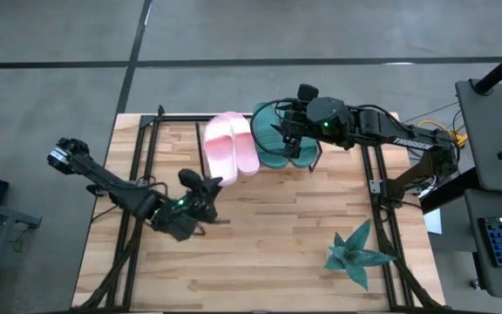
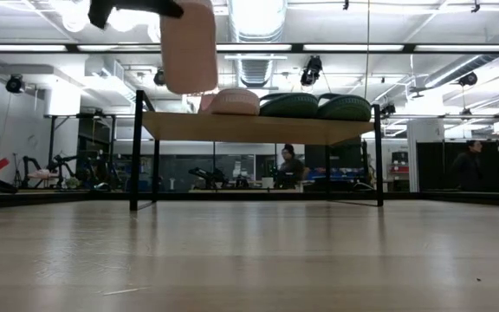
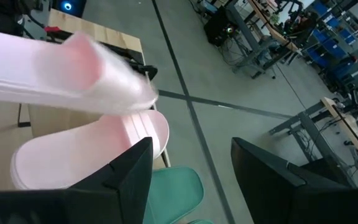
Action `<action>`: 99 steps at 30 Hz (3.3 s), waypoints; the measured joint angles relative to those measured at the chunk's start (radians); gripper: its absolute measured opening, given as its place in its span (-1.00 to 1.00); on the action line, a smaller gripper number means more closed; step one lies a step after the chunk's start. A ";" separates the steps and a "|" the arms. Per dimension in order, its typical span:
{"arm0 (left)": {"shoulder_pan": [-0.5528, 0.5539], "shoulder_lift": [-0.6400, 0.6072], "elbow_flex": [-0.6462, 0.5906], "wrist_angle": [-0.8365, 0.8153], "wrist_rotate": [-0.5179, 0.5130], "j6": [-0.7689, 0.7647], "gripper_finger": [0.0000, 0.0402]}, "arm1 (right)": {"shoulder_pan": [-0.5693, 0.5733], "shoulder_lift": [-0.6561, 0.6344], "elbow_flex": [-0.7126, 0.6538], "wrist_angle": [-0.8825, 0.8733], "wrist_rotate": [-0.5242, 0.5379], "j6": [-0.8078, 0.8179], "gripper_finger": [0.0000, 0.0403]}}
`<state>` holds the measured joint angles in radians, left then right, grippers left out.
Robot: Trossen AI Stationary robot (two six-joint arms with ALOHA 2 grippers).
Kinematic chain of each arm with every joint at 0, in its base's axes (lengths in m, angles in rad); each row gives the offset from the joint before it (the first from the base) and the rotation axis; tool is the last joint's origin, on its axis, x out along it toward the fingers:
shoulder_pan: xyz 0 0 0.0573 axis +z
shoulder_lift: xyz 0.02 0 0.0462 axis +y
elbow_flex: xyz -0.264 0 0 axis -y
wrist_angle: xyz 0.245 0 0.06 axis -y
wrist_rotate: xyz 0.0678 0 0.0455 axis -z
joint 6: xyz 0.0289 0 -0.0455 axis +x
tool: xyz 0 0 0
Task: Pick and place slides into the shelf
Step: Adjust the slippers on the shelf
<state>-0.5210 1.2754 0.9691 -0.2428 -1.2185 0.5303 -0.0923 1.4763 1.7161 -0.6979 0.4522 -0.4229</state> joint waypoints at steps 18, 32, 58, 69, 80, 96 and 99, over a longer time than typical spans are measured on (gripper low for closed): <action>-0.196 0.101 0.052 0.044 -0.131 -0.124 -0.74 | 0.000 0.000 0.000 -0.002 0.000 0.004 0.03; -0.268 0.193 0.064 0.043 -0.203 -0.212 -0.77 | 0.000 0.000 0.000 -0.009 0.001 0.014 0.03; -0.312 0.248 0.068 -0.328 -0.137 -0.652 -0.78 | 0.000 0.000 -0.035 -0.008 0.001 0.019 0.03; -0.210 0.237 0.070 -0.351 -0.057 -0.588 -0.78 | 0.000 0.000 -0.035 -0.007 0.001 0.023 0.03; -0.166 0.228 0.088 -0.350 -0.054 -0.439 -0.78 | 0.000 0.000 -0.035 -0.007 0.001 0.023 0.03; -0.132 0.219 0.098 -0.369 0.013 -0.348 -0.78 | 0.000 0.000 -0.035 -0.007 0.000 0.031 0.03; -0.115 0.211 0.098 -0.397 0.025 -0.366 -0.78 | 0.000 0.000 -0.035 -0.008 0.000 0.031 0.03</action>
<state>-0.6357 1.4864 1.0672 -0.6398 -1.1931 0.1648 -0.0925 1.4765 1.6806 -0.7057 0.4522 -0.3923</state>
